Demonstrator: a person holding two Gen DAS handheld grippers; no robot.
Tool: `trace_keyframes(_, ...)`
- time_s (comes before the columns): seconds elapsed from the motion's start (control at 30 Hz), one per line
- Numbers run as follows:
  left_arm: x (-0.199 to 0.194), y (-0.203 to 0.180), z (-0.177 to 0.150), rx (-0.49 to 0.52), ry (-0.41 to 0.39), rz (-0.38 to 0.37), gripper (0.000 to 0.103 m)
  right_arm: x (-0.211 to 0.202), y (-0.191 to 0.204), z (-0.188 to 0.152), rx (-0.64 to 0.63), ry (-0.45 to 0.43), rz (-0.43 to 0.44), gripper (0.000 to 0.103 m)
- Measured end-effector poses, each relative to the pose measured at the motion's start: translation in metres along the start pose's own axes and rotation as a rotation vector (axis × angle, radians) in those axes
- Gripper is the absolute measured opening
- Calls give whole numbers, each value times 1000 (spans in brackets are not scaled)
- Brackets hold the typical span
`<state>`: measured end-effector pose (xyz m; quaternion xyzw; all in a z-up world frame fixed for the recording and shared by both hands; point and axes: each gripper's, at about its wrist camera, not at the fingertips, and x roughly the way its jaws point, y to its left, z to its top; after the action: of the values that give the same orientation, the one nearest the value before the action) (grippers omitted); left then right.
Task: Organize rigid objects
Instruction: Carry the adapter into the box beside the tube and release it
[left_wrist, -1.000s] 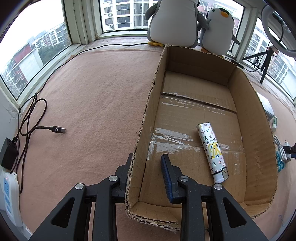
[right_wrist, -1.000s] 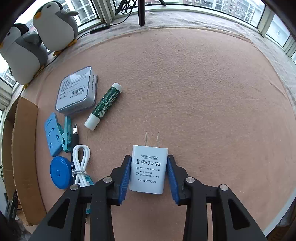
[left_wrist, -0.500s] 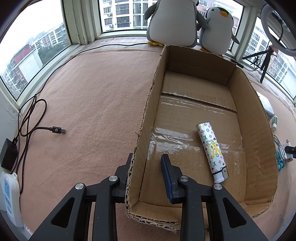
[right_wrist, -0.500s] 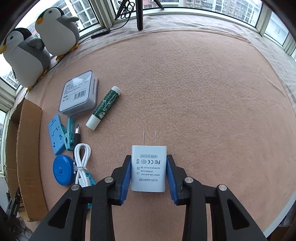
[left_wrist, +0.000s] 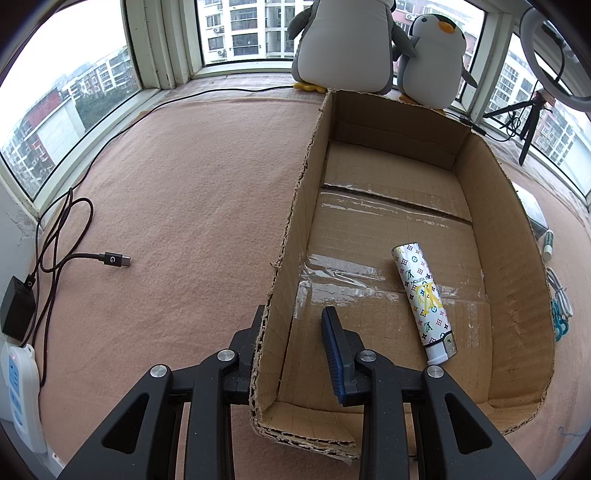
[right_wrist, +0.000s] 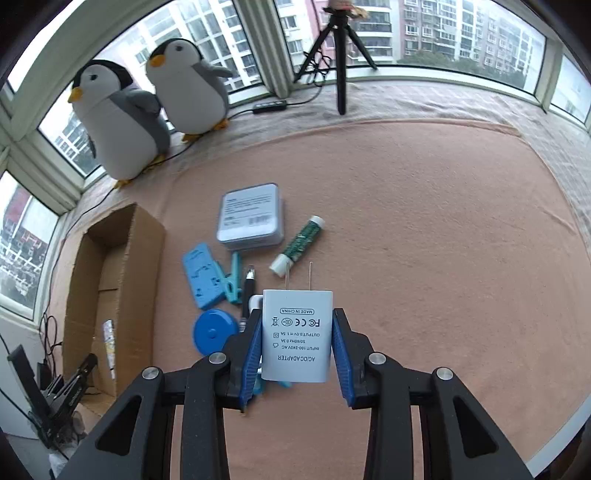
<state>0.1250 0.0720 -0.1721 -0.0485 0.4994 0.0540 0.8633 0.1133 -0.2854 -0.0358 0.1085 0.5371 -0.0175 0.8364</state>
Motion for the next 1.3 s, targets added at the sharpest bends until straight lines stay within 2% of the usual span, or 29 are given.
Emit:
trace_keyframes(0.33,0,0,0,1,0,0,30,-14,115,-14,-267,-30,149,32)
trace_keyframes(0.47,0,0,0,0,0,0,30,-4,156,-27,-374,-10,167,32)
trace_keyframes(0.6,0,-1,0,-1,-1,0,30,12,185,-40,-457,8,146,32)
trace_keyframes(0.87,-1,-2,0,-2,-2,-3,30,43,201,-54,-510,59,103,32)
trace_keyframes(1.2,-1,-2,0,-2,-2,-4,30,54,204,-64,-533,81,82,33)
trace_keyframes(1.3,-1,-3,0,-2,-2,-4,30,54,205,-66,-542,80,83,39)
